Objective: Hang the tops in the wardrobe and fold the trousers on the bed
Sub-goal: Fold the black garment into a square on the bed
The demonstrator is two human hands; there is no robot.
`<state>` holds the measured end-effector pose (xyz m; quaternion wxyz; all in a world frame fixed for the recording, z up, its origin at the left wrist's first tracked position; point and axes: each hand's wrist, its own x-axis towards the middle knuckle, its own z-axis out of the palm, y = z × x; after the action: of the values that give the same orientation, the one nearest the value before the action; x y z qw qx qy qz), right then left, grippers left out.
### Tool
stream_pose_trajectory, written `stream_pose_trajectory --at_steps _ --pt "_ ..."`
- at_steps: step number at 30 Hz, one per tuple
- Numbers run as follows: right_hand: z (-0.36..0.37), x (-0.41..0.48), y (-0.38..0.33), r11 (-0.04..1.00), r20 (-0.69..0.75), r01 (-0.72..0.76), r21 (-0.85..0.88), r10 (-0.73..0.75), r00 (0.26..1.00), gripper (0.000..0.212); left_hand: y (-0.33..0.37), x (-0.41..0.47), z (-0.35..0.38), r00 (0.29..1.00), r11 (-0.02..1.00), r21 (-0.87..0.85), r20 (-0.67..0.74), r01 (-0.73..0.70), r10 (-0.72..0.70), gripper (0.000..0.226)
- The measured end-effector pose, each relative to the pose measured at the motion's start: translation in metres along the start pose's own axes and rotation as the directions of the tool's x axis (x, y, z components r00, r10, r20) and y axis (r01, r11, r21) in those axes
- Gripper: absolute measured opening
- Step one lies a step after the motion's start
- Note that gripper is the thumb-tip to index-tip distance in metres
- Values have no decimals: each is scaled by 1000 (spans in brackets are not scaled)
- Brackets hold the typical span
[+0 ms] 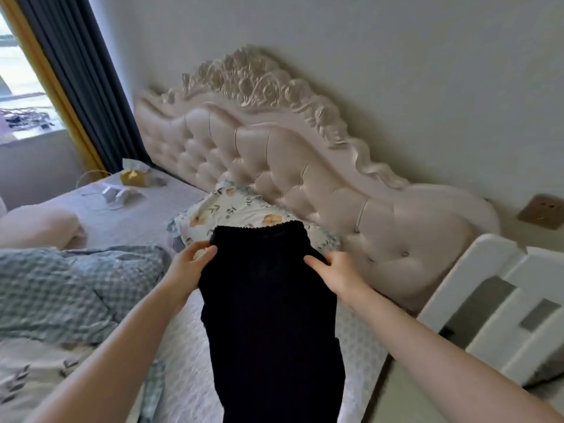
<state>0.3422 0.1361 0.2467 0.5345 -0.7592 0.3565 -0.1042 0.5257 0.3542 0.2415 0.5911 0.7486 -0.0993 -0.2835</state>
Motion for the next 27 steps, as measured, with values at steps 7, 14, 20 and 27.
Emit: stream_pose_trajectory --at_steps 7,14,20,27 --pt "38 46 38 998 -15 -63 5 64 998 24 -53 50 0 997 997 -41 26 69 -68 30" --pt "36 97 40 999 -74 -51 19 52 996 22 -48 106 10 999 994 -101 18 35 -34 26" --pt "33 169 31 997 -123 -31 76 40 992 36 -25 170 28 990 988 -152 -137 6 -27 18" --pt "31 291 0 985 -177 49 164 -20 984 47 21 269 41 981 985 -147 -184 -86 58 22"
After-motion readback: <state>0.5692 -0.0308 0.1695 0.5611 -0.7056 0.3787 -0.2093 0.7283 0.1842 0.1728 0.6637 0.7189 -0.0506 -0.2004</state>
